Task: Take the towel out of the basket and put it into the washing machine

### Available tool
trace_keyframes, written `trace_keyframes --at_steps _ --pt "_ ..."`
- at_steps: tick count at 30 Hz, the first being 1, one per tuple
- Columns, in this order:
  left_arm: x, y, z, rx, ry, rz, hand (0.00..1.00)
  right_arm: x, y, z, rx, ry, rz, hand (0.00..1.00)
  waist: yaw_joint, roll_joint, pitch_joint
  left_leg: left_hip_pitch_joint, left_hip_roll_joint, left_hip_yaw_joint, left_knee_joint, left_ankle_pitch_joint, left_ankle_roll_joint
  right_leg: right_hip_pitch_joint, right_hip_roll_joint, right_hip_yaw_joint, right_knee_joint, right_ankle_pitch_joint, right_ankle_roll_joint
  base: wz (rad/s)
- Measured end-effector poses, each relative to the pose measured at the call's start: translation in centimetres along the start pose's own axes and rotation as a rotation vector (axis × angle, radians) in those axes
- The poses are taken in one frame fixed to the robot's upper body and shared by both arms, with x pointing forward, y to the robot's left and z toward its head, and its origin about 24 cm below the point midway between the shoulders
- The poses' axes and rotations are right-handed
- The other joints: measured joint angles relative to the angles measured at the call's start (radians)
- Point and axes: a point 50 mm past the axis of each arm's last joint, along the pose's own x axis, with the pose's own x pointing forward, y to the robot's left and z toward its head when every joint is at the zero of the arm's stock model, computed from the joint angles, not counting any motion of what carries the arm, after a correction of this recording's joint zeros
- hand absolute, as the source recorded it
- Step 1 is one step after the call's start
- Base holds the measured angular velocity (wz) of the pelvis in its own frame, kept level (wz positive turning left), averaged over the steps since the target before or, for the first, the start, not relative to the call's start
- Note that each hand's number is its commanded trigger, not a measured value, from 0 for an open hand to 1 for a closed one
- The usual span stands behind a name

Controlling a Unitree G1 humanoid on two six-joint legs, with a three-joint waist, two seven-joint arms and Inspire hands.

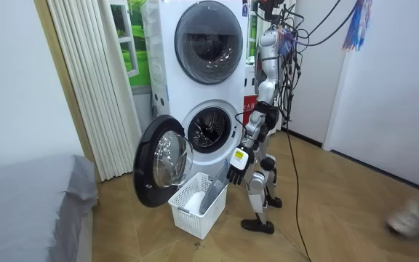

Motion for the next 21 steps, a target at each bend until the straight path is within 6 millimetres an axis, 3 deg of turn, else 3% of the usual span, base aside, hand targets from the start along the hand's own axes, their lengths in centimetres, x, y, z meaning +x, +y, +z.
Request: trace_keyframes --at_steps 13,21 --pt "0.1 0.2 0.5 0.003 -0.014 0.012 0.00 0.0 0.0 0.1 -0.002 -0.004 0.006 0.00 -0.002 0.004 0.0013 -0.006 0.001 -0.004 0.008 -0.004 0.000 -0.003 0.000 0.002 0.001 0.000 0.000 0.00" --pt "0.3 0.5 2.5 0.030 -0.091 0.056 0.00 0.1 -0.1 0.6 -0.009 -0.023 0.007 0.00 -0.010 0.011 0.0007 -0.039 0.001 -0.005 0.016 -0.004 0.001 -0.035 0.001 0.000 0.008 0.000 0.000 0.00"
